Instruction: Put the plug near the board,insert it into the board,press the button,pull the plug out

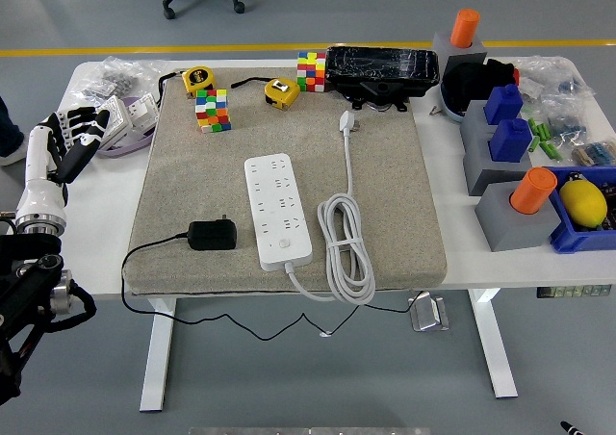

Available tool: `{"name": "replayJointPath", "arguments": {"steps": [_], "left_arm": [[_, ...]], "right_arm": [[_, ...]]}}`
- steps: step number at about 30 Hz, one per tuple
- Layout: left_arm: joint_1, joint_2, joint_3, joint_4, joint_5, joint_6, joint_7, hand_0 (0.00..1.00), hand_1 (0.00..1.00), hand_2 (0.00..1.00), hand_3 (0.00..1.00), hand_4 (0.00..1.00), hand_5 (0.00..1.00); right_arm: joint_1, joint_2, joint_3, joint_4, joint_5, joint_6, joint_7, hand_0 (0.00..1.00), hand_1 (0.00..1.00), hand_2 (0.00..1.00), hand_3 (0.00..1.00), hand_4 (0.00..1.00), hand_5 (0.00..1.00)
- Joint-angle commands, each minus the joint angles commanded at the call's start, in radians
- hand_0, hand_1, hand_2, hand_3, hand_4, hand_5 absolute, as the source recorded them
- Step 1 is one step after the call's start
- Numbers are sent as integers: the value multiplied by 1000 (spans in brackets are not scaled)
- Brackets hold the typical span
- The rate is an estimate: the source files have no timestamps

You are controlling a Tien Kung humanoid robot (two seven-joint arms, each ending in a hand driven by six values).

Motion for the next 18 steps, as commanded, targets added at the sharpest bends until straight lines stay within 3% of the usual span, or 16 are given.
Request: {"name": "replayJointPath", "arguments": {"steps": [18], "left_arm": [[8,4,36,-15,2,0,2,647,683,683,631,861,553]], "right_arm": [[-16,0,-4,4,1,0,1,610,647,665,558,947,507]]}}
